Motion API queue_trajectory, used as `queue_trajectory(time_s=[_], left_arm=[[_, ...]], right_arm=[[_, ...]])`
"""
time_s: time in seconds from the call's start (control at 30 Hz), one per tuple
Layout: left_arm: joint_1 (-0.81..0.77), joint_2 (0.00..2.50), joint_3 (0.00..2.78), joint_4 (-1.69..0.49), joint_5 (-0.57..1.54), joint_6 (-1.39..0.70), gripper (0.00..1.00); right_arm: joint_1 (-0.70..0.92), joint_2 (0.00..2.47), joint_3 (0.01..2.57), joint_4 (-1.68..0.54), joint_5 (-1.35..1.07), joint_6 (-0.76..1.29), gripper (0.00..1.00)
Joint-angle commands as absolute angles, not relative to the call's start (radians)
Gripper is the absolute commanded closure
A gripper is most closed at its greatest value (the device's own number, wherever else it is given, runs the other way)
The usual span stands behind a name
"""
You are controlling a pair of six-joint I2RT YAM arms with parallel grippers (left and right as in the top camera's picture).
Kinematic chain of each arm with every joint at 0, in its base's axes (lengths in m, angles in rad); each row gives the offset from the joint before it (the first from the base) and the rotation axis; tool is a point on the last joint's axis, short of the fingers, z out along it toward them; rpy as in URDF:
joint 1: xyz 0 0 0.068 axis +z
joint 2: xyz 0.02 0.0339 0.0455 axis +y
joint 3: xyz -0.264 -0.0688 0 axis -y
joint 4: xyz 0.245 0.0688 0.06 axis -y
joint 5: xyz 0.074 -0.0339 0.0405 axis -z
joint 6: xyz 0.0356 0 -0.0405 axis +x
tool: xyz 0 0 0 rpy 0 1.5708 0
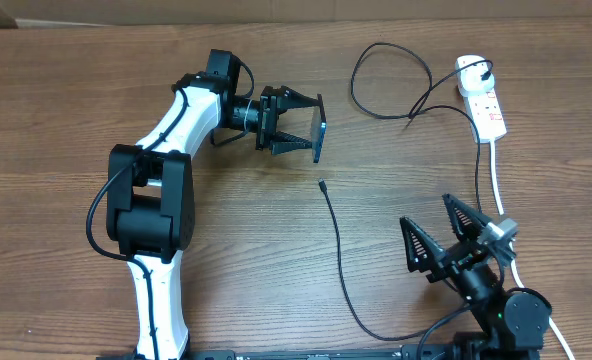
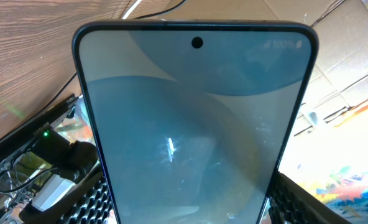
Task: Plug charger to phone and switch on socket
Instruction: 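Move the right gripper toward the phone held by the left gripper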
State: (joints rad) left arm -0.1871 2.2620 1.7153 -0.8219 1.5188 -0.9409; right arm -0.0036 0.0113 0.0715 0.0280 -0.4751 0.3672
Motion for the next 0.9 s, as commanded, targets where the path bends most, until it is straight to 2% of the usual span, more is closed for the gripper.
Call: queue_trajectory(time_s=[0.0, 0.27, 0.4, 0.47, 0.6, 0.67, 0.73, 0.87], left_arm=[[-0.182, 2.268, 1.718, -0.822, 1.581, -0.942, 0.44], [-0.182, 2.268, 1.718, -0.822, 1.581, -0.942, 0.45], [-0.182, 2.268, 1.718, -0.822, 1.580, -0.944, 0.45], [-0.182, 2.268, 1.718, -0.822, 1.581, -0.944, 0.45], [-0.182, 2.268, 1.718, -0.822, 1.581, -0.943, 0.44], [-0.182, 2.268, 1.718, -0.822, 1.580, -0.944, 0.45], [-0.182, 2.268, 1.718, -0.822, 1.580, -0.944, 0.44], [-0.182, 2.268, 1.718, -0.822, 1.580, -0.944, 0.44]], right_arm=[[0.005, 0.043, 0.199, -0.023, -0.454, 0.369, 0.00], [0.005, 0.419, 0.612, -0.331, -0.453, 0.153, 0.00], [0.005, 0.594, 0.797, -0.495, -0.453, 0.122, 0.00], [0.006, 0.664, 0.857, -0.563, -0.546, 0.126, 0.00], [0.006, 0.758, 0.869, -0.524, -0.894, 0.204, 0.00], [0.006, 0.808, 0.869, -0.491, -0.902, 0.300, 0.00], [0.007, 0.861, 0.869, -0.503, -0.897, 0.299, 0.00], [0.071, 0.962, 0.902, -0.568, -0.731, 0.312, 0.00]])
